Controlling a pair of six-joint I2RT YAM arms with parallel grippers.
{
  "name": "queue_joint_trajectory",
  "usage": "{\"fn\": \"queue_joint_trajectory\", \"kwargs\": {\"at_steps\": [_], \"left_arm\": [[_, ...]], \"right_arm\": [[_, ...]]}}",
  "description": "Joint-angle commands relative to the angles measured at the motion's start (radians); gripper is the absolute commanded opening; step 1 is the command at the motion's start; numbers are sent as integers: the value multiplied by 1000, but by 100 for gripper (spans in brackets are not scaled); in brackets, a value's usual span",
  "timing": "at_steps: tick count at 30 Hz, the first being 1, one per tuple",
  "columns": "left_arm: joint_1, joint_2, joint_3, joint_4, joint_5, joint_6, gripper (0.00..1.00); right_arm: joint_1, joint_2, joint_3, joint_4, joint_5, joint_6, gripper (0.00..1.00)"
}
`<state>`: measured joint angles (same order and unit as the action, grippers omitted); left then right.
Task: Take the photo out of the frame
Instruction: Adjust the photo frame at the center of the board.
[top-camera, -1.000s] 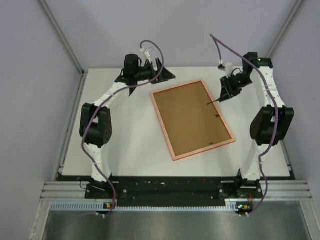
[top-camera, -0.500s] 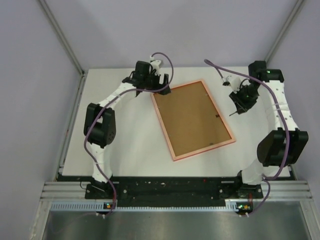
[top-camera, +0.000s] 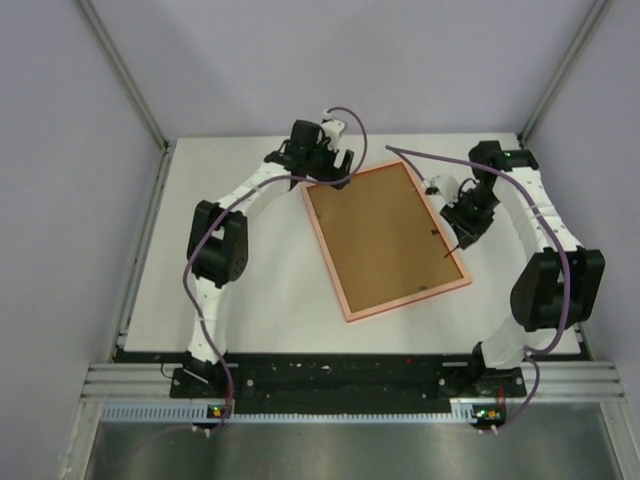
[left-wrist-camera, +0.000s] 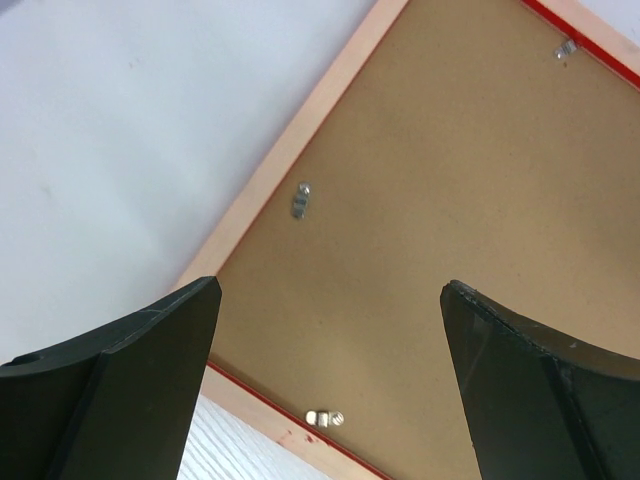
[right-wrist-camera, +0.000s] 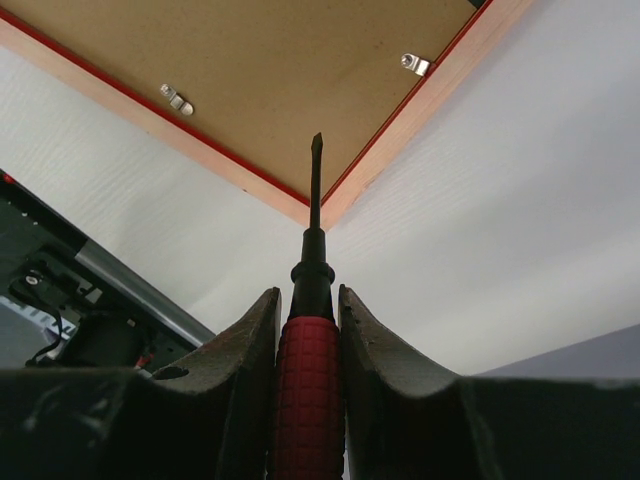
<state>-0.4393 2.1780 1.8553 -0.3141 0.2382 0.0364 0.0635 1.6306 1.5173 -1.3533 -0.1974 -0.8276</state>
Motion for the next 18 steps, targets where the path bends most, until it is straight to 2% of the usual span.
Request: {"fn": "queue_joint_trajectory", "kwargs": {"at_steps": [1, 8, 18], "left_arm": [[7, 61, 103, 64, 45, 95, 98], [17, 183, 211, 75, 111, 152, 98], [66, 319, 350, 53, 193, 143, 98]], "right_arm": [[1, 20, 21, -83, -36, 33, 0], [2, 6, 4, -72, -59, 50, 0], [2, -32, -29, -75, -83, 64, 0]]}}
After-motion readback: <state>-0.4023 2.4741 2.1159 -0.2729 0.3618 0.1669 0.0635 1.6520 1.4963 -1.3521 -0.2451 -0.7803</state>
